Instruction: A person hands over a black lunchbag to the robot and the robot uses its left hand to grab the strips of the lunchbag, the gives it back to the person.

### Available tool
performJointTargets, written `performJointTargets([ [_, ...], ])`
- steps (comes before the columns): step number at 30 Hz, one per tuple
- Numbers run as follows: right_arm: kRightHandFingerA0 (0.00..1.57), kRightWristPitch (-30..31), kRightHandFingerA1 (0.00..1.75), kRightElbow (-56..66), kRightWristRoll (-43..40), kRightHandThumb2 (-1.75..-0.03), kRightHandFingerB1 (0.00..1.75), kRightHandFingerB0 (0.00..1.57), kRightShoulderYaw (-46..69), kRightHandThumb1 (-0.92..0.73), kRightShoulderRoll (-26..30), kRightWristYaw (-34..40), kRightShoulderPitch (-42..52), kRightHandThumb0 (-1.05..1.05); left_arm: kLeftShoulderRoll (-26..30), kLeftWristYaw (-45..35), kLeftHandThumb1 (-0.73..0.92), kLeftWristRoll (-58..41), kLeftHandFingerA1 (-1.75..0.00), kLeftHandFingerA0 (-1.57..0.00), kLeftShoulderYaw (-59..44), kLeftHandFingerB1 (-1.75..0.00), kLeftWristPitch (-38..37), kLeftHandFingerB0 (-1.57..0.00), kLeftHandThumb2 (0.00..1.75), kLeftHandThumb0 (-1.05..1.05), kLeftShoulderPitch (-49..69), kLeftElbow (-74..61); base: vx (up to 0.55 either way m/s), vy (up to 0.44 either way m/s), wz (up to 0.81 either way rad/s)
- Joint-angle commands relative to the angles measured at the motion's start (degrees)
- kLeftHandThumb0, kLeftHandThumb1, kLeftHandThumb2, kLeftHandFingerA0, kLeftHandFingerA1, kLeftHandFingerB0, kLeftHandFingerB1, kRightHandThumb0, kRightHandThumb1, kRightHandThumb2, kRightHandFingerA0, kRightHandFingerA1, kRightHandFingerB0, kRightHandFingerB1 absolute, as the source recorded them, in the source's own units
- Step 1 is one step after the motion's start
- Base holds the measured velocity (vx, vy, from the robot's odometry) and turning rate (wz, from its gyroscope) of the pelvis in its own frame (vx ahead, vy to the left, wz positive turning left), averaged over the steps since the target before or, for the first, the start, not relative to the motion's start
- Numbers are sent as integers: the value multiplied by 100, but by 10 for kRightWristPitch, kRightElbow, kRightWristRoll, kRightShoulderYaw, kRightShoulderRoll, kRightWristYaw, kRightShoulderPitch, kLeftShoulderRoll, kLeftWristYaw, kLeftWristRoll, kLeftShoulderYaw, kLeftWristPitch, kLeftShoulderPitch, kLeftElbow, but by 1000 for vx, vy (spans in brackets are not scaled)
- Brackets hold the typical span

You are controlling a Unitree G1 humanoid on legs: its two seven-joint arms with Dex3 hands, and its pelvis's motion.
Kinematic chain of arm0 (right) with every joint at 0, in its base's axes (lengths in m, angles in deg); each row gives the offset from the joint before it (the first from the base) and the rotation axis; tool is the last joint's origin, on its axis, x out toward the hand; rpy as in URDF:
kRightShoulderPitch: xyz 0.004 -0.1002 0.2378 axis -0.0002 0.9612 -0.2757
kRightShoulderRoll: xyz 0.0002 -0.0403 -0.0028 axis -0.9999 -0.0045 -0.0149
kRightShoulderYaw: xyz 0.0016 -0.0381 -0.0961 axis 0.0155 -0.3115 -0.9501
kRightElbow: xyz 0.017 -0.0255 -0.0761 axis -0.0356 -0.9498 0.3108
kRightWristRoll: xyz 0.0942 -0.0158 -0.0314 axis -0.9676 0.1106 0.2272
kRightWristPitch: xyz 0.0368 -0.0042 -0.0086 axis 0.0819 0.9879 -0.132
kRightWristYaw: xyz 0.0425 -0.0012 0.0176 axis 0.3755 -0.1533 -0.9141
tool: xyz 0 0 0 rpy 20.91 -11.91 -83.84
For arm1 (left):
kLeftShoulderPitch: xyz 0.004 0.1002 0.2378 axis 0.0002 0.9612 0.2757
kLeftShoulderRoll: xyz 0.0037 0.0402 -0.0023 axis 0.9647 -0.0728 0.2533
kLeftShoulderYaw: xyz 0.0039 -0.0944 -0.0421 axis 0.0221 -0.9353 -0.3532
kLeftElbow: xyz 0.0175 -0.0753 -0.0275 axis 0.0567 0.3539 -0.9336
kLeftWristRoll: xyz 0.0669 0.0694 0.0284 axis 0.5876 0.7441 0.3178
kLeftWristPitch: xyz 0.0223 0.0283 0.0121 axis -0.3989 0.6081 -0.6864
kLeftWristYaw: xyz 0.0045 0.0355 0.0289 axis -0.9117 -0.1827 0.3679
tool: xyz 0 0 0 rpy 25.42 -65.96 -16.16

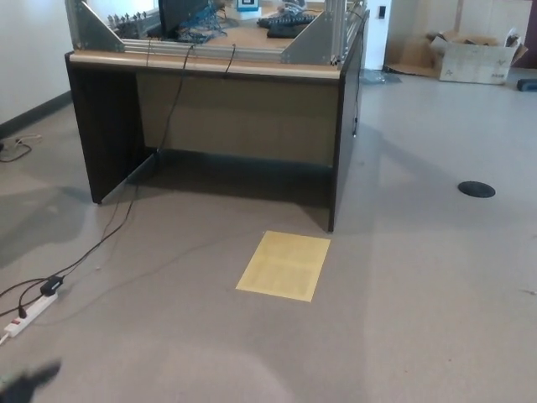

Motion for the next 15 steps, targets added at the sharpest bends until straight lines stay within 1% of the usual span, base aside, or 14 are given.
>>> performJointTargets([
  [1,42,-79,42,-24,0,-63,37,38,4,-75,16,10,-19,-71,69,-71,48,-20,-20,-5,-24,-18,12,-6,81,-75,-112,-177,0,0,0],
  [2,42,-81,42,-26,1,-63,37,37,4,-74,16,12,-21,-70,70,-75,46,-24,-21,-4,-24,-20,18,-4,81,-72,-126,-186,0,0,0],
  [3,42,-83,42,-29,1,-63,37,38,3,-75,16,12,-24,-70,70,-80,44,-29,-20,-3,-24,-23,28,-6,81,-69,-138,-198,0,0,0],
  [5,43,-83,42,-33,6,-63,37,38,0,-74,16,16,-29,-70,72,-94,45,-38,-19,-4,-21,-21,63,-6,81,-70,-168,-232,0,0,0],
  [6,44,-83,43,-33,6,-63,38,39,0,-73,15,16,-29,-71,72,-100,50,-38,-20,-3,-17,-20,70,-6,64,-72,-189,-242,0,0,0],
  [7,44,-83,43,-33,5,-63,38,39,-1,-73,14,15,-29,-71,72,-107,50,-39,-20,-3,-10,-20,78,-6,64,-72,-218,-255,0,0,0],
  [8,43,-83,42,-34,5,-63,37,38,-1,-74,13,14,-30,-70,71,-115,58,-36,-24,-1,-6,-24,106,-2,58,-70,-233,-272,0,0,0],
  [9,43,-81,42,-33,7,-64,37,38,-3,-75,14,13,-30,-70,66,-119,58,-35,-24,-1,-1,-24,112,-3,58,-70,-255,-274,0,0,0],
  [10,43,-80,41,-33,7,-63,37,39,-4,-75,15,13,-30,-70,64,-120,47,-26,-18,-3,4,-19,117,-4,86,-73,-268,-277,0,0,0],
  [11,35,-80,54,-34,7,-101,48,26,-5,-62,15,12,-31,-68,59,-122,49,-3,-17,-4,15,-20,132,-8,87,-76,-300,-282,0,0,0],
  [12,35,-80,54,-35,7,-101,48,26,-5,-62,15,11,-31,-68,58,-124,49,0,-17,-4,18,-20,138,-8,87,-76,-306,-284,0,0,0],
  [13,42,-79,41,-34,3,-63,37,38,-3,-75,14,7,-32,-69,51,-129,47,3,-19,0,27,-22,151,-5,88,-73,-324,-286,0,0,0],
  [14,44,-80,41,-34,-1,-63,38,39,-1,-74,13,3,-31,-68,42,-132,45,11,-21,0,40,-24,159,-10,87,-70,-347,-285,0,0,0],
  [15,44,-81,41,-34,-3,-63,38,39,0,-74,12,2,-31,-68,32,-133,45,20,-21,0,54,-24,165,-10,87,-70,-370,-283,0,0,0],
])
